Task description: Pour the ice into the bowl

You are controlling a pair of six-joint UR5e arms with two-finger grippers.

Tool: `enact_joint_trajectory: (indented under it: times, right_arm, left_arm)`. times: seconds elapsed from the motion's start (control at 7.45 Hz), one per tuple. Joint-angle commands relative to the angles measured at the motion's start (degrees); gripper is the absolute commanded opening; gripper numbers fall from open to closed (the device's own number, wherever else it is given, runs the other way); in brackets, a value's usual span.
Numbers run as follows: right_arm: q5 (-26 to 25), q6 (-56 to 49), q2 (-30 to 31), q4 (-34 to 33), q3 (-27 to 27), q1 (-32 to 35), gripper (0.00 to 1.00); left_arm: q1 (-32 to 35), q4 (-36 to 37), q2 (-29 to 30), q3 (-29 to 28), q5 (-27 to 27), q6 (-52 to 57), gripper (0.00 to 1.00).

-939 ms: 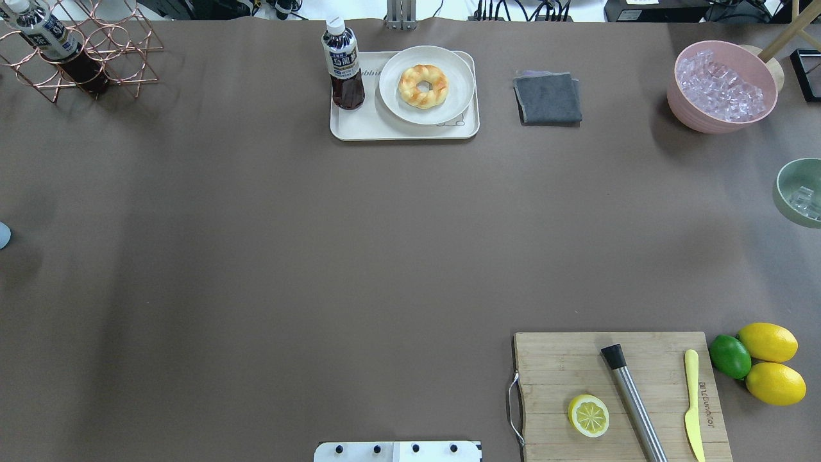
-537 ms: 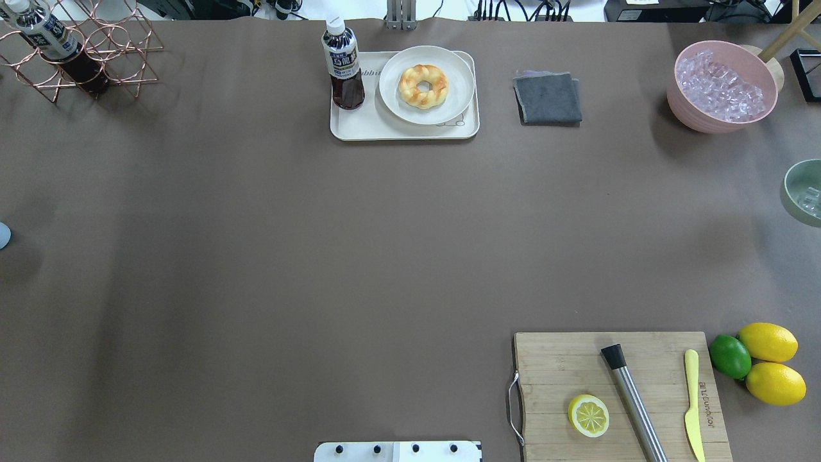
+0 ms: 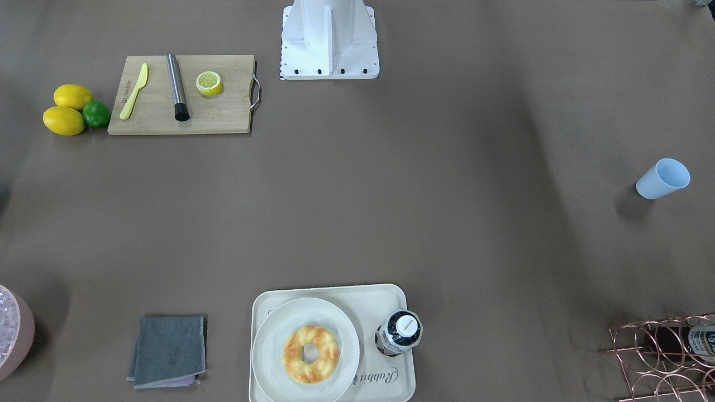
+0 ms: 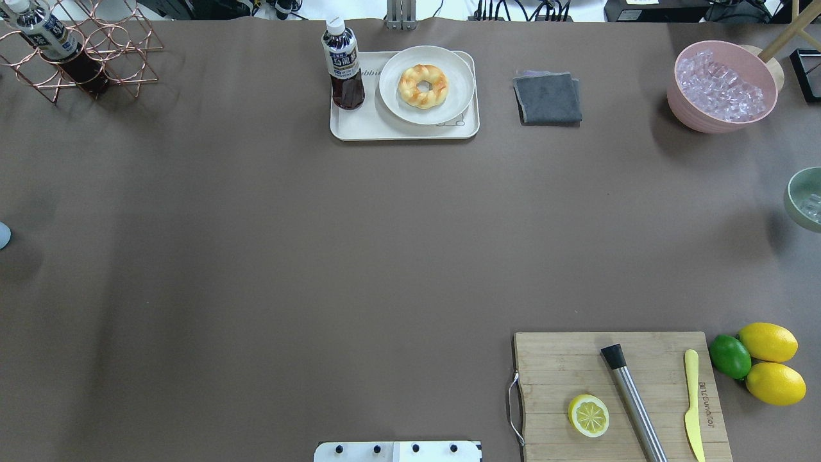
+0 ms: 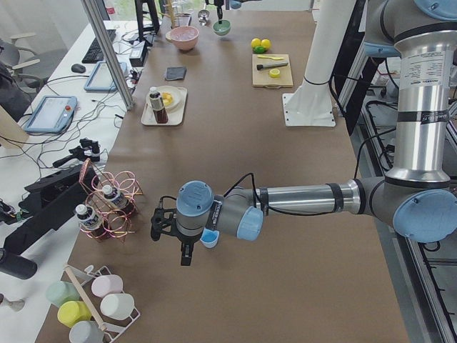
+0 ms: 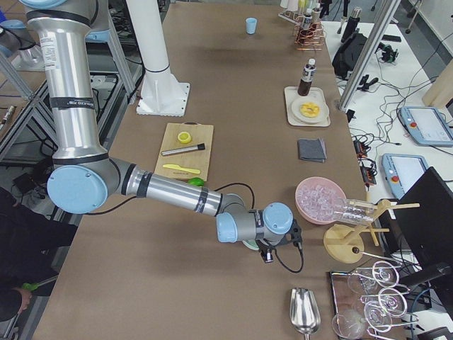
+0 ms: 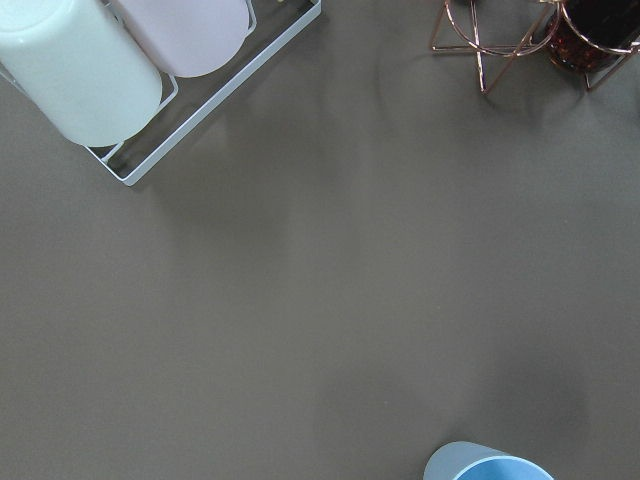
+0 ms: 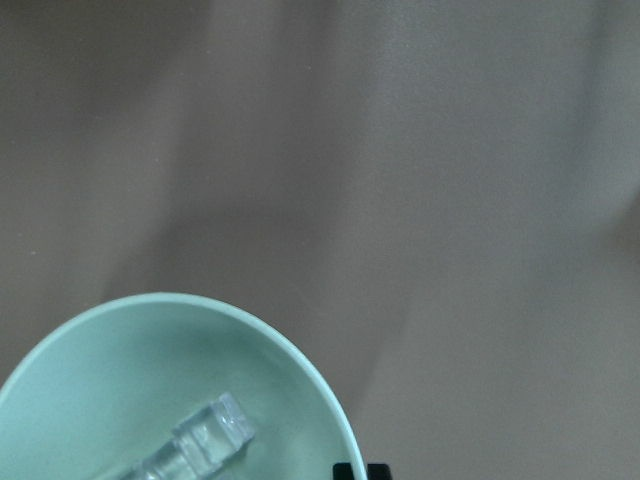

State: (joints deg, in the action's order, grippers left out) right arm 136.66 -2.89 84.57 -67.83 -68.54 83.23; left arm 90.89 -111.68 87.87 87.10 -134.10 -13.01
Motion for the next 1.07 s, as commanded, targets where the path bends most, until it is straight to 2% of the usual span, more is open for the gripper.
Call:
enact_joint_trajectory:
  times: [0.0, 0.27, 0.54, 0.67, 0.8, 0.94]
  right_arm:
    - [-0.4, 2.8, -0.2, 0.0, -0.4, 0.0, 0.25]
    - [-0.8, 3.9, -0.3, 0.0, -0.9, 0.0, 0.49]
    - [-0.8, 4.5, 0.1, -0.5, -2.8, 0.1, 0.54]
    - [-0.8, 4.6, 0.4, -0.5, -4.4, 0.5, 0.67]
    - [-1.2, 5.4, 0.3, -1.2, -6.2, 1.5, 0.72]
    - [-2.4, 7.5, -0.1, -5.0, -9.3, 2.3, 0.77]
  left_arm:
    - [0.0, -0.1, -0.6, 0.2, 0.0, -0.2, 0.97]
    - [0.0, -0.1, -0.8, 0.3, 0.0, -0.2, 0.97]
    - [0.0, 0.1, -0.9, 0.2, -0.6, -0.3, 0.97]
    - [0.0, 0.1, -0.8, 0.3, -0.7, -0.3, 0.97]
    - [0.0, 0.1, -0.8, 0.2, -0.7, -0.3, 0.97]
    - [0.0, 0.1, -0.8, 0.2, -0.7, -0.3, 0.97]
